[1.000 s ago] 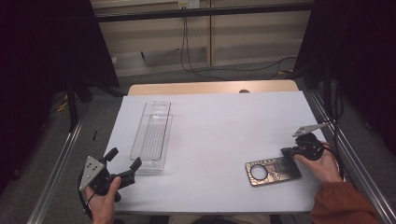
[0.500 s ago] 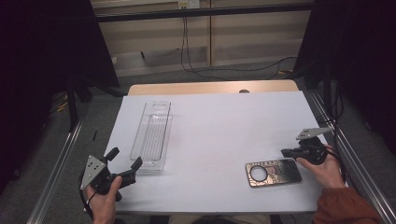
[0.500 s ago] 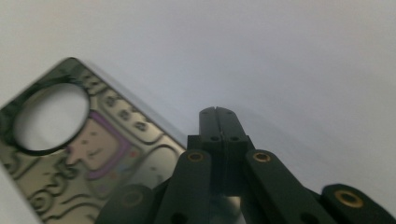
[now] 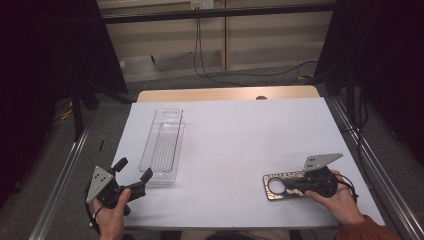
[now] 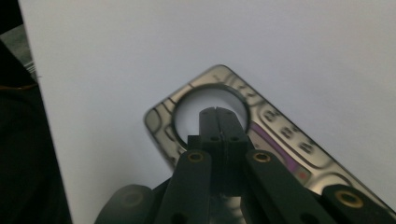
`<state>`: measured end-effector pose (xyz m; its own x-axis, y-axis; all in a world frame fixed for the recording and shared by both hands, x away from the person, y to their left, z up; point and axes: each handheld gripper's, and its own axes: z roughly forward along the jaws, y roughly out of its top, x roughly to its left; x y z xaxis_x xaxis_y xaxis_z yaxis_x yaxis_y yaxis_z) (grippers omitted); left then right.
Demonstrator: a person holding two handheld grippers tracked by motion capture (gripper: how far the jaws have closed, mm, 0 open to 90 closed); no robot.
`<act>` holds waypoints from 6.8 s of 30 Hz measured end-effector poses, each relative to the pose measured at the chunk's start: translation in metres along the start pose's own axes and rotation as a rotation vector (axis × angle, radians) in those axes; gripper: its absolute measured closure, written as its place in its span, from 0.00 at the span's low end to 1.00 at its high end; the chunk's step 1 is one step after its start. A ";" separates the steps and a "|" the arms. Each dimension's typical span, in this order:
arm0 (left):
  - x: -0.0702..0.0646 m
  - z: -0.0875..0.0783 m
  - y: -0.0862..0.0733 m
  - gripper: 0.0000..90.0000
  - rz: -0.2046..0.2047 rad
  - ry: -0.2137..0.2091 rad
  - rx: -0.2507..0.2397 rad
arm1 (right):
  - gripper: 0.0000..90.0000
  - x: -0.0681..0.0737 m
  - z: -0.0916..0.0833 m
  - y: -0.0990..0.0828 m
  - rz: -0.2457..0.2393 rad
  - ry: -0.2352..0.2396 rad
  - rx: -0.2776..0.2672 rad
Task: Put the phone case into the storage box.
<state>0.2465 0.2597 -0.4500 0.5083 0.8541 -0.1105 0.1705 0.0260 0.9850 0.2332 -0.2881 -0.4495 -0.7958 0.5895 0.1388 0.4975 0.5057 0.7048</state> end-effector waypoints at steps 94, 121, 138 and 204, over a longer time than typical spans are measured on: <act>-0.002 0.011 0.000 0.03 -0.007 -0.053 0.007 | 1.00 -0.022 0.073 0.035 0.031 -0.023 0.047; -0.001 0.011 0.000 0.03 -0.006 -0.053 0.009 | 1.00 -0.036 0.078 0.041 0.068 -0.021 0.027; -0.001 0.011 0.001 0.03 -0.009 -0.060 0.007 | 0.33 -0.030 0.040 0.036 0.067 0.016 -0.090; 0.000 0.010 0.000 0.04 0.005 -0.091 0.025 | 0.03 -0.074 0.042 0.033 0.046 -0.079 0.386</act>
<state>0.2548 0.2547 -0.4513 0.5833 0.8036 -0.1179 0.1882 0.0074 0.9821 0.3229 -0.2888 -0.4660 -0.7485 0.6557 0.0997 0.6369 0.6687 0.3836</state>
